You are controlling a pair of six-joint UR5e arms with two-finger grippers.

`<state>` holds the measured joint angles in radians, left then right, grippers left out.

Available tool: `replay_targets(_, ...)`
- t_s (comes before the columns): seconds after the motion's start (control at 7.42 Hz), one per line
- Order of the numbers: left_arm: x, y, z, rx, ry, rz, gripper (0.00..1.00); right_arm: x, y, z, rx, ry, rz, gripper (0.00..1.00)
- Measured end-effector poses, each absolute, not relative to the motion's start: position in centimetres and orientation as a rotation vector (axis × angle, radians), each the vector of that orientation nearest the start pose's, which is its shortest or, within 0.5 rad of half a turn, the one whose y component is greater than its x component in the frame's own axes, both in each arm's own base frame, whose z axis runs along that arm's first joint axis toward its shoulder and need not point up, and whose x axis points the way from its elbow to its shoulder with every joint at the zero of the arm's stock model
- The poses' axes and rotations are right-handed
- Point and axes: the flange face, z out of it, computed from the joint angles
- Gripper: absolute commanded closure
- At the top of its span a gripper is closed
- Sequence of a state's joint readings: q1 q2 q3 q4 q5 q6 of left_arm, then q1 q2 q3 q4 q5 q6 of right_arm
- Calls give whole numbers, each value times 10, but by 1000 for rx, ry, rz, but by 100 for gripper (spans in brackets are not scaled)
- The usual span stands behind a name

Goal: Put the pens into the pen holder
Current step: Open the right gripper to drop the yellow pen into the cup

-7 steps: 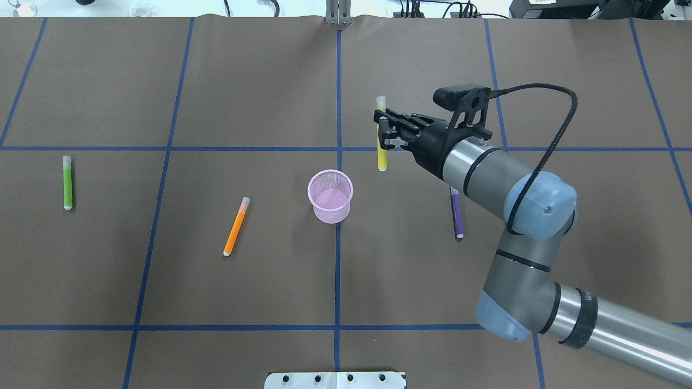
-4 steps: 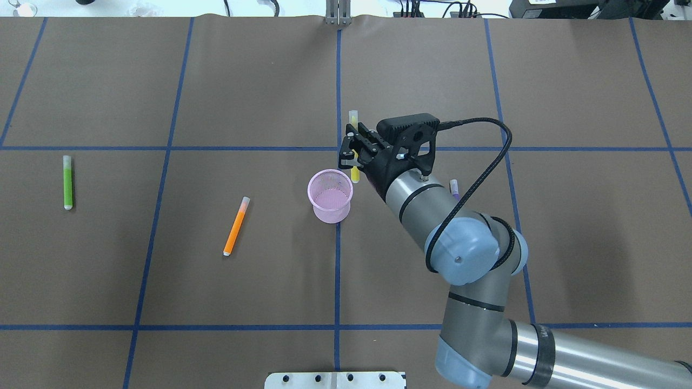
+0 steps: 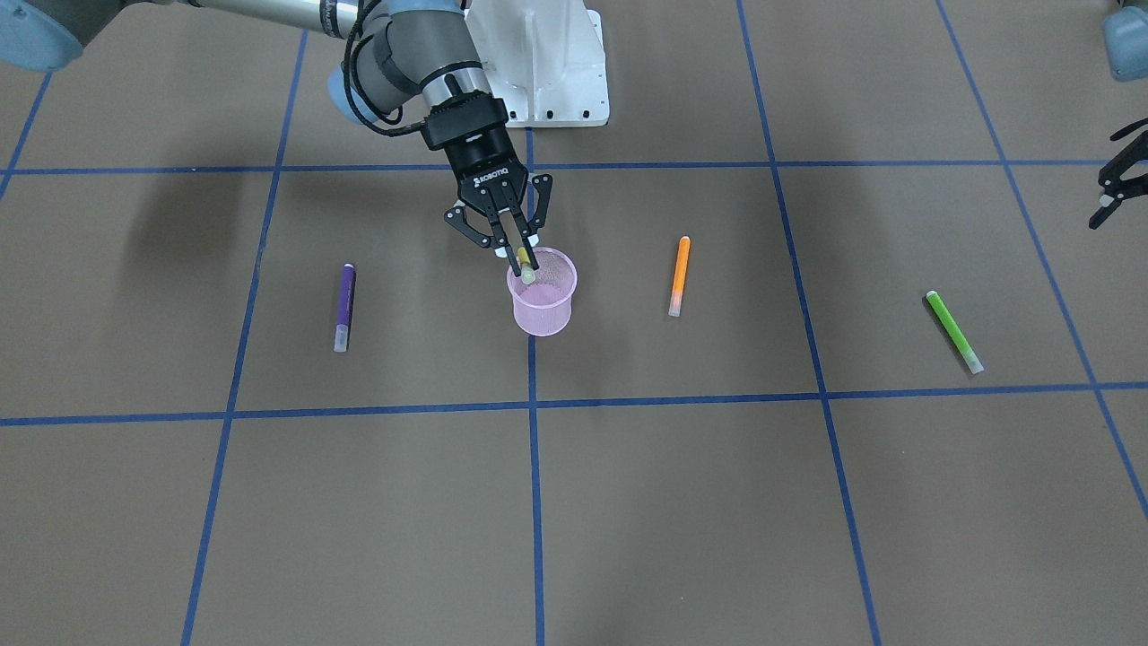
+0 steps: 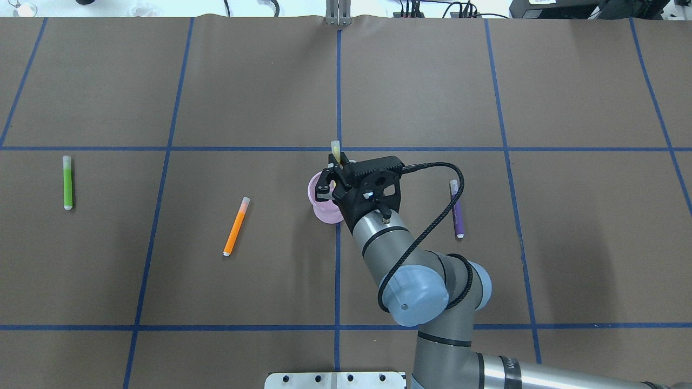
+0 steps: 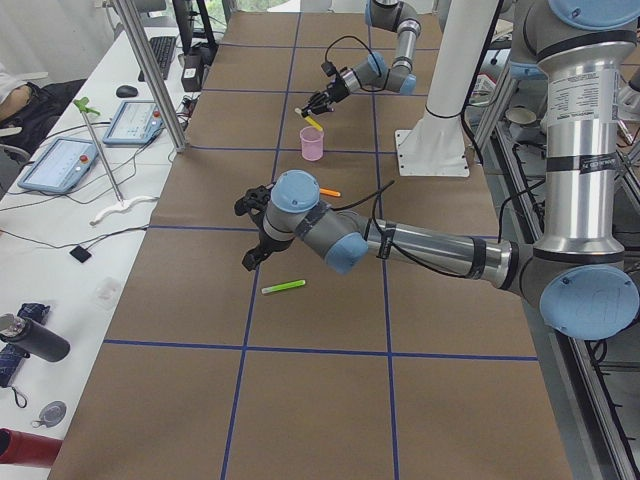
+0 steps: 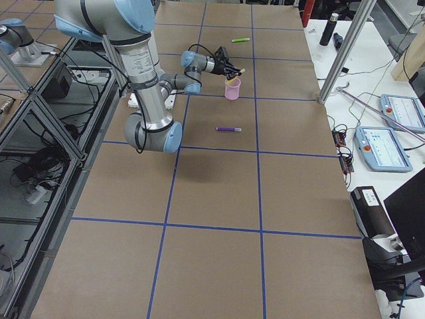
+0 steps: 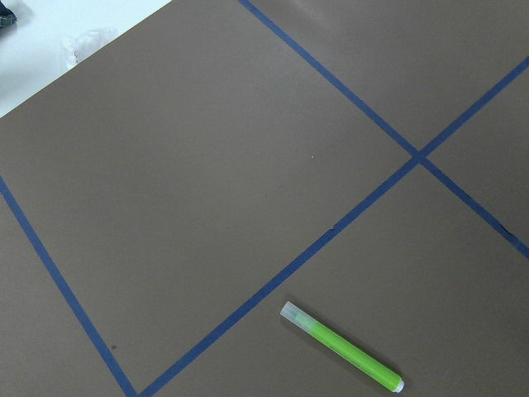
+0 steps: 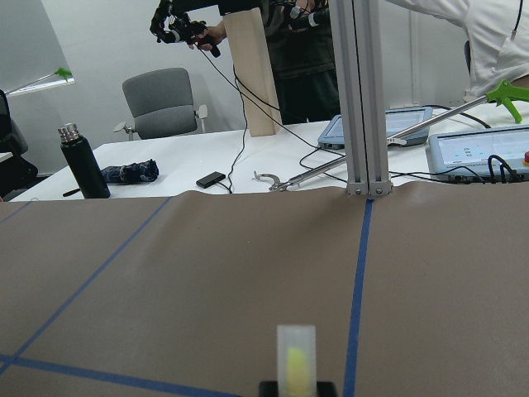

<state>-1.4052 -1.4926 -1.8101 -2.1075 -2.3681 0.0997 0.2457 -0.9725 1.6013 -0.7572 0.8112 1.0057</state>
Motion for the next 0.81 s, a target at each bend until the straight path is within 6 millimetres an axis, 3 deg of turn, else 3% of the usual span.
replay_targets(0.13, 17, -479, 513, 639, 792, 520, 0, -583, -352, 188, 1102, -994, 293, 2)
replay_targets(0.54, 17, -480, 514, 638, 790, 519, 0, -586, -354, 182, 1110, -994, 303, 2)
replay_targets(0.81, 17, -480, 514, 638, 790, 518, 0, -570, -373, 174, 1114, -992, 322, 2)
